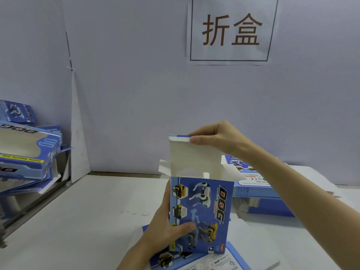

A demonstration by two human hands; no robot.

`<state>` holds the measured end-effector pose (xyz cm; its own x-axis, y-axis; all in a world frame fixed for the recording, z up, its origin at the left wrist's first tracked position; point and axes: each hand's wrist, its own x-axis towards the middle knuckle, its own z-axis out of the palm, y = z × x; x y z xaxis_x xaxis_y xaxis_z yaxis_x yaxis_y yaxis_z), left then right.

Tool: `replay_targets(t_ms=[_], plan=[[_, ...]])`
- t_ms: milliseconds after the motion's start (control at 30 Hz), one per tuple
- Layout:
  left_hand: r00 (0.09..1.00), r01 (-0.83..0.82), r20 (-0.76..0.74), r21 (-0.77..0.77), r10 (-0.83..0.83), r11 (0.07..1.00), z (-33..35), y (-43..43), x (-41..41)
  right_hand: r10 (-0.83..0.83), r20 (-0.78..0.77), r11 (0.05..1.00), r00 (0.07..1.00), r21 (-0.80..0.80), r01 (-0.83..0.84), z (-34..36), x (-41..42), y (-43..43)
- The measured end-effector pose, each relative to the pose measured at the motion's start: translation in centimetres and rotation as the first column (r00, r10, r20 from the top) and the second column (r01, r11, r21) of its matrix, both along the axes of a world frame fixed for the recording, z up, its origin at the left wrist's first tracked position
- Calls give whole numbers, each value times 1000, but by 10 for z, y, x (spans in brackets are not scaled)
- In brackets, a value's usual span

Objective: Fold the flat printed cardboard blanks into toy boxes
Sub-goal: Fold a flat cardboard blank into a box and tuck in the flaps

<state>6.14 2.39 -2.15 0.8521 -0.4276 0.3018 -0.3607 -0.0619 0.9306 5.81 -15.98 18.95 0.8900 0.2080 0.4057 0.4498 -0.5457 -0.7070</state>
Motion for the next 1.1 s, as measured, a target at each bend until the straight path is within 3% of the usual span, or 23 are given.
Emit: replay_targets(t_ms=[100,167,233,333,433,533,733,800,900,1100], plan=[[986,151,-89,112,-142,982,1,8,8,-150,116,987,982,-34,155,-2,3,4],[982,166,-103,96,-156,981,7,13,11,-215,160,966,963,-114,234,1,0,6],[987,112,-113,3,-111,994,20,16,10,-291,231,938,928,-122,324,4,-8,3],[995,-61,-90,-234,41,970,46,18,7,-428,339,902,838,102,420,-8,-32,-8],[988,-156,-81,-415,135,896,73,18,0,-400,131,908,907,194,372,-47,-56,-2],[983,-172,-19,-432,182,885,91,16,-14,-220,-19,947,975,237,219,-79,-72,18],[977,-162,69,-368,200,916,102,15,-27,-152,158,887,976,457,64,-91,-81,38],[978,-155,76,-369,196,916,105,15,-29,-165,209,897,964,437,59,-91,-82,38],[974,-157,87,-393,207,906,105,15,-29,-194,178,905,965,412,106,-92,-84,41],[965,-167,140,-316,220,934,103,16,-27,-121,182,819,976,574,-6,-90,-85,41]])
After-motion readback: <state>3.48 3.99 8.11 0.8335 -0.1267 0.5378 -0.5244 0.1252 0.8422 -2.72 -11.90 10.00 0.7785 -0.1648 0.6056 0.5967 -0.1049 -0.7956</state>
